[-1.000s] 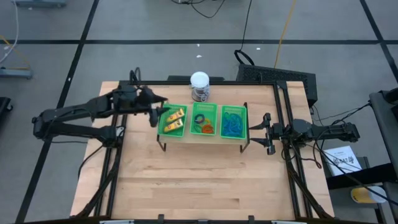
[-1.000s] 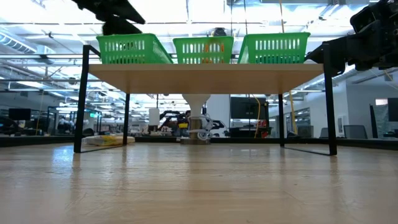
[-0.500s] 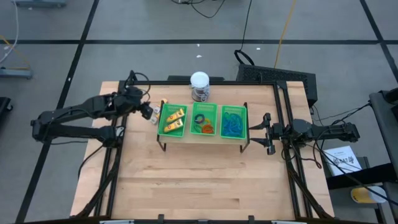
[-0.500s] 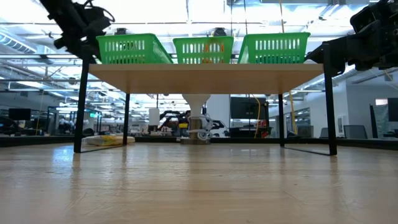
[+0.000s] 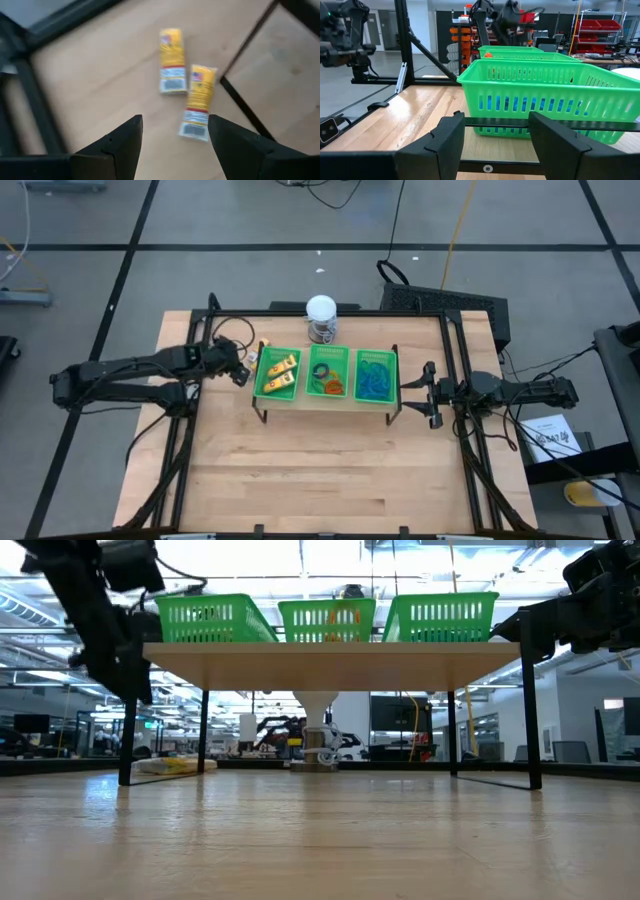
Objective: Pick & Place Office Desk Supplies
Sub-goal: Put the crayon box into the left green bin on the shelf
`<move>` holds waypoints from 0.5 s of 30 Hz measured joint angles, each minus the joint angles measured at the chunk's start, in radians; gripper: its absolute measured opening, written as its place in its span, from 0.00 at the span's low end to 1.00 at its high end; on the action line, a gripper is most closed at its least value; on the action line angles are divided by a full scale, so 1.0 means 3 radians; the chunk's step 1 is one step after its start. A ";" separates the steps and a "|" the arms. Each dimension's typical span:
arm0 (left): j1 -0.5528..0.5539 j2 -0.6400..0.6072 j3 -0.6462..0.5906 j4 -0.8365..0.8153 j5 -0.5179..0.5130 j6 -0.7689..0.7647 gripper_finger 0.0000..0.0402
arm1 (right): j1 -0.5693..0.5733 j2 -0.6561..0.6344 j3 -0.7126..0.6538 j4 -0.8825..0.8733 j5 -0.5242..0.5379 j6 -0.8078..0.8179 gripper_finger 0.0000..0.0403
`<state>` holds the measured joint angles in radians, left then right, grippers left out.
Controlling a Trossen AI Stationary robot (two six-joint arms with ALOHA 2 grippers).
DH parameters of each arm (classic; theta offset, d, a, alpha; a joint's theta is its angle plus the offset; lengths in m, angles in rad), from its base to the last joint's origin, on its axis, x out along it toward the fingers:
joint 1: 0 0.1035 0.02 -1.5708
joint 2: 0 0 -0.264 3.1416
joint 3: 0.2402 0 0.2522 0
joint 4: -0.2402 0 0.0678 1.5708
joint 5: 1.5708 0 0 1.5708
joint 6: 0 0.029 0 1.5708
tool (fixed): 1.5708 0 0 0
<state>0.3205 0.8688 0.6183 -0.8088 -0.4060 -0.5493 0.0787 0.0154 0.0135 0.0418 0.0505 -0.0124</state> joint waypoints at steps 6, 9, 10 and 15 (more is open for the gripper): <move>-0.0001 0.0005 -0.0538 0.0813 0.0257 0.0132 0.59 | -0.0001 0.0000 0.0001 0.0000 -0.0001 0.0000 0.53; 0.0000 0.0006 -0.0761 0.1037 0.0299 0.0226 0.59 | -0.0001 0.0000 0.0001 0.0000 0.0000 0.0000 0.53; 0.0000 0.0006 -0.0820 0.1092 0.0302 0.0228 0.59 | -0.0001 0.0000 0.0001 0.0000 0.0000 0.0000 0.53; 0.0000 0.0006 -0.1039 0.1390 0.0328 0.0126 0.59 | -0.0001 0.0000 0.0000 0.0000 0.0000 0.0000 0.53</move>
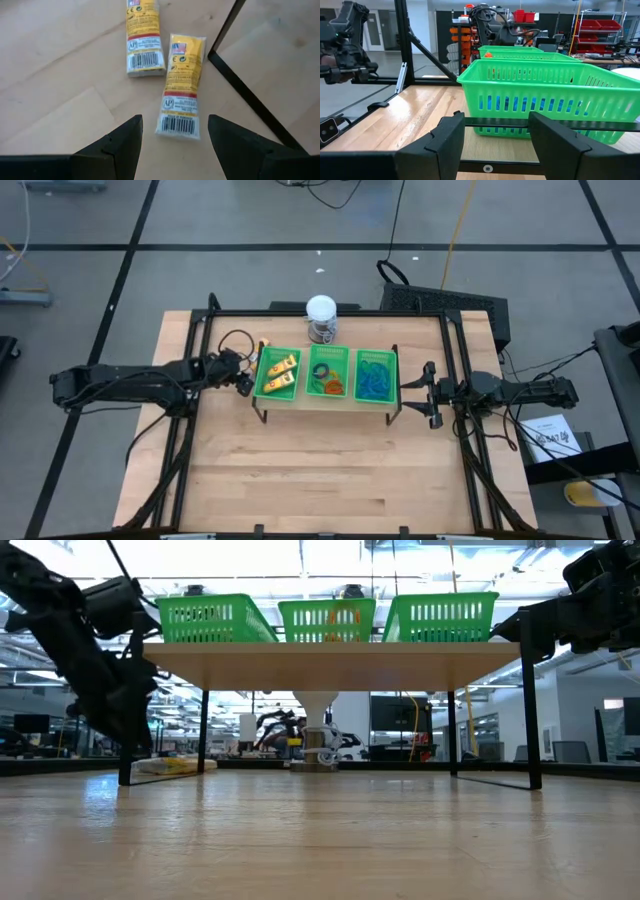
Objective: Pick & Place Office Desk Supplies
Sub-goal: Put the crayon box into the left green bin on the shelf
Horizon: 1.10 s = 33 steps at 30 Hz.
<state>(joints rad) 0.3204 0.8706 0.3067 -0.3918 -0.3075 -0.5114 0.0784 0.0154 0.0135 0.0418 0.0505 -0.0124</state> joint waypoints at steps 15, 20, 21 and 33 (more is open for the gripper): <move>-0.0001 -0.0001 -0.0318 0.0647 0.0082 0.0235 0.59 | 0.0001 0.0000 0.0001 0.0000 -0.0001 0.0001 0.53; -0.0001 0.0001 -0.0448 0.0781 0.0063 0.0366 0.59 | 0.0001 0.0000 0.0001 0.0000 0.0000 0.0001 0.53; -0.0001 0.0001 -0.0470 0.0793 0.0063 0.0366 0.59 | 0.0001 0.0000 0.0001 0.0000 0.0000 0.0001 0.53; -0.0001 0.0002 -0.0716 0.1141 0.0062 0.0618 0.59 | 0.0000 0.0000 0.0000 0.0000 0.0000 0.0001 0.53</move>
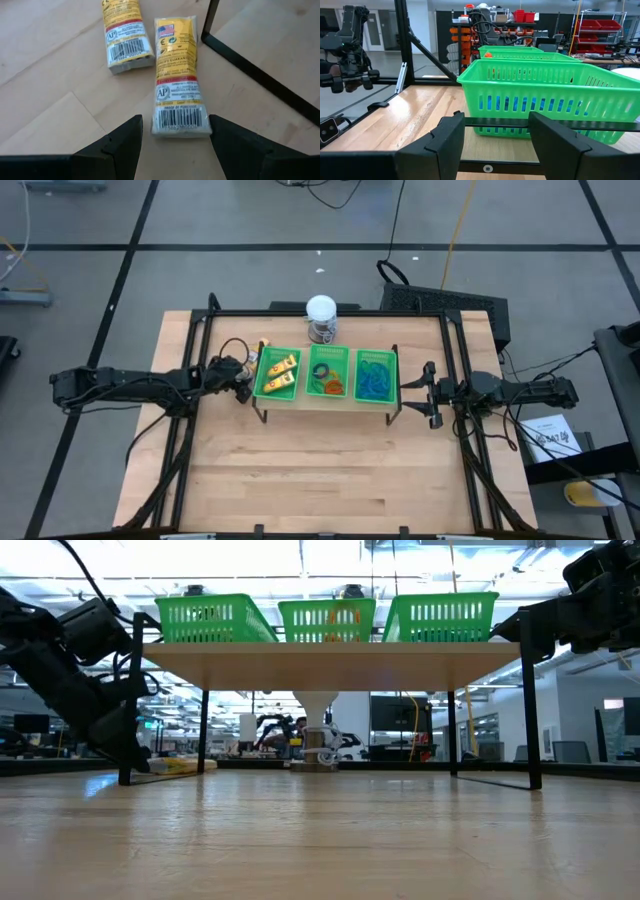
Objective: Pick & Place Office Desk Supplies
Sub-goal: Put the crayon box into the left green bin on the shelf
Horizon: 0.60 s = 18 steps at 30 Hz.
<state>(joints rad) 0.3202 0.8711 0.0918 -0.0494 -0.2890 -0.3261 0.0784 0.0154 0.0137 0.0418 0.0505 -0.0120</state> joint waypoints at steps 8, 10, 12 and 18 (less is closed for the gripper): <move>0.0000 -0.0001 -0.0004 0.0008 -0.0001 0.0182 0.58 | 0.0000 0.0000 0.0000 0.0000 0.0000 -0.0001 0.53; 0.0000 -0.0001 -0.0004 0.0008 -0.0004 0.0205 0.55 | 0.0001 0.0000 0.0000 0.0000 0.0000 0.0000 0.53; 0.0000 -0.0001 -0.0004 0.0013 -0.0023 0.0208 0.51 | 0.0000 0.0000 0.0000 0.0000 -0.0001 0.0000 0.53; 0.0000 -0.0001 -0.0004 0.0208 -0.0037 0.0209 0.38 | 0.0001 0.0000 0.0000 0.0000 -0.0001 -0.0001 0.53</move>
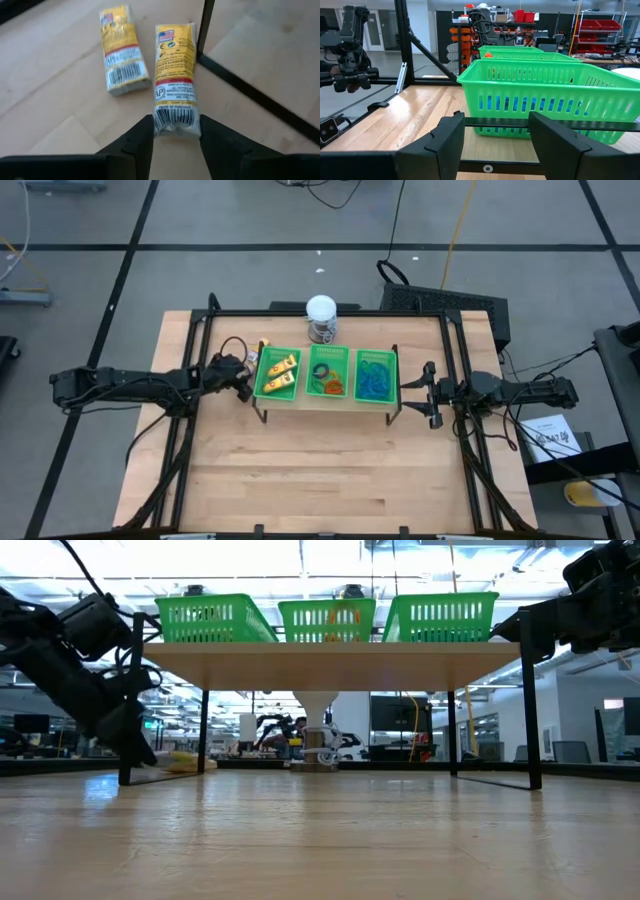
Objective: Pick & Place Office Desk Supplies
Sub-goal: Put the crayon box into the left green bin on the shelf
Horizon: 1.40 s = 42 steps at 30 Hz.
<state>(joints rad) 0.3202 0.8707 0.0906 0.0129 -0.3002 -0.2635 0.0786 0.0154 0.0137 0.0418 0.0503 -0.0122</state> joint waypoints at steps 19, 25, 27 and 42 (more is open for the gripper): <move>0.0000 -0.0001 0.0312 0.0223 -0.0437 0.0114 0.36 | 0.0000 0.0000 0.0000 0.0000 0.0001 0.0000 0.53; 0.0001 -0.0003 0.0637 0.0199 -0.0592 0.0390 0.36 | 0.0001 -0.0003 -0.0001 0.0004 -0.0012 -0.0001 0.53; 0.0000 -0.0006 0.0757 0.0157 -0.0663 0.0525 0.36 | 0.0001 -0.0003 0.0000 0.0002 -0.0008 -0.0001 0.53; 0.0000 -0.0001 0.1195 -0.0551 -0.0921 0.0728 0.36 | 0.0001 -0.0001 0.0001 0.0001 0.0007 -0.0002 0.53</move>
<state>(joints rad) 0.3202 0.8703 0.4491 -0.1524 -0.5766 -0.0452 0.0788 0.0151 0.0139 0.0422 0.0525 -0.0128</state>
